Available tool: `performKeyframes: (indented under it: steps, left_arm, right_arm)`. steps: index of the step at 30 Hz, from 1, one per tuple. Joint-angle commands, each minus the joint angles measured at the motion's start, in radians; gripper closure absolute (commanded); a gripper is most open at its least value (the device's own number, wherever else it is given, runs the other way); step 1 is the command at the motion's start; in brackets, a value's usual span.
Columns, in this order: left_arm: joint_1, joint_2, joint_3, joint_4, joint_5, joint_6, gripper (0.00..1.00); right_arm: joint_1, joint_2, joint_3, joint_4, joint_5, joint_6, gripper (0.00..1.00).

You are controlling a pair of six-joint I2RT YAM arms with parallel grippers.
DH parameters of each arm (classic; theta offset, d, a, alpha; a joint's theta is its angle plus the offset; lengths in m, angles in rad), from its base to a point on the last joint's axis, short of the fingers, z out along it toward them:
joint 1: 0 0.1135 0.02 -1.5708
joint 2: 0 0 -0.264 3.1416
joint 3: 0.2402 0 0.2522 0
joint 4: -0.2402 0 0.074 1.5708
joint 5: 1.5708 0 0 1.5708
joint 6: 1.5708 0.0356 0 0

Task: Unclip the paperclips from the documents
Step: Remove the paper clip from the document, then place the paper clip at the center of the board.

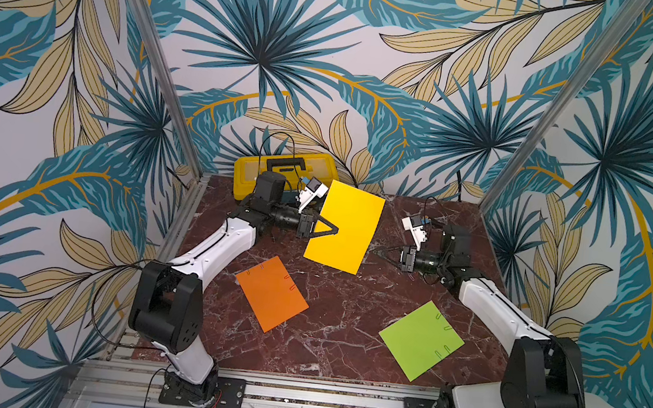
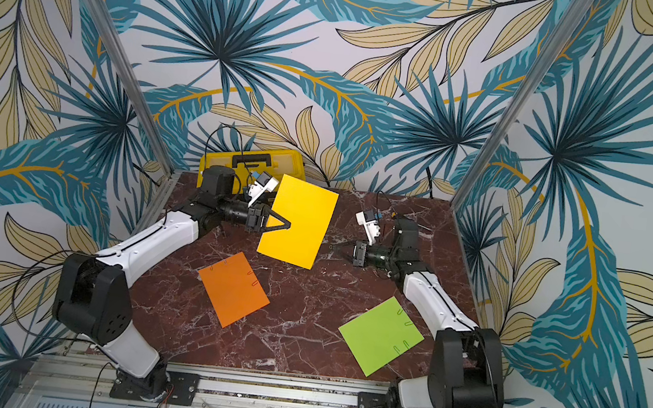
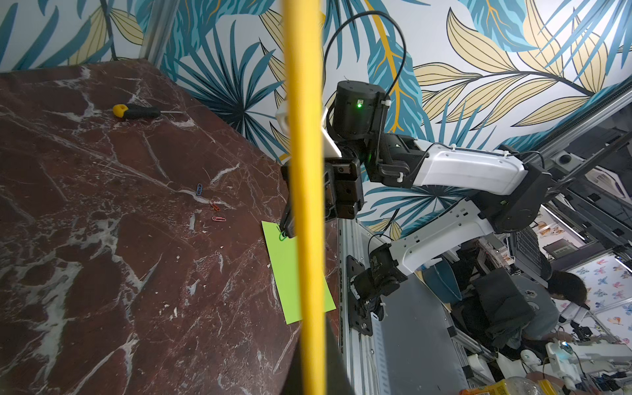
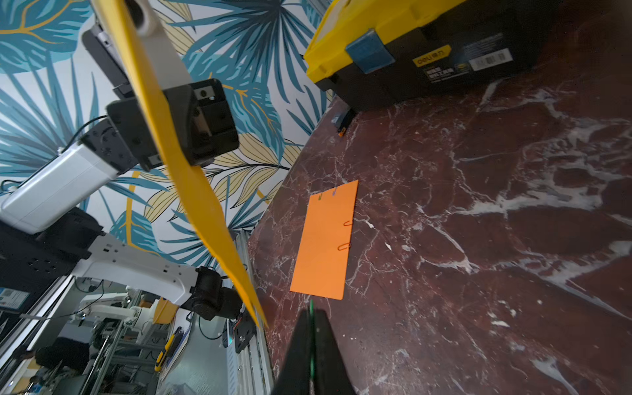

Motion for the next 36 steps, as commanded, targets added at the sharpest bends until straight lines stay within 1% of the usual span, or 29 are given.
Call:
performKeyframes:
  steps: [1,8,15,24,26,36]
  left_arm:
    - [0.006,-0.025,-0.003,0.017,0.002,0.015,1.00]
    - [0.004,-0.027,-0.008,0.017,0.000,0.018,1.00]
    - [0.005,-0.028,-0.009,0.018,0.000,0.019,1.00]
    - [0.005,-0.038,-0.022,0.017,-0.004,0.020,1.00]
    - [0.005,-0.039,-0.022,0.018,-0.004,0.020,1.00]
    - [0.005,-0.039,-0.025,0.018,-0.006,0.020,1.00]
  right_arm:
    - [-0.037,0.041,0.014,-0.158,0.113,-0.064,0.93]
    - [-0.119,0.103,0.024,-0.293,0.289,-0.069,0.93]
    - [-0.139,0.209,0.060,-0.391,0.468,-0.075,0.92]
    - [-0.150,0.288,0.081,-0.424,0.586,-0.045,0.92]
    - [-0.151,0.299,0.091,-0.443,0.610,-0.046,0.91]
    - [-0.156,0.333,0.111,-0.476,0.653,-0.051,0.89]
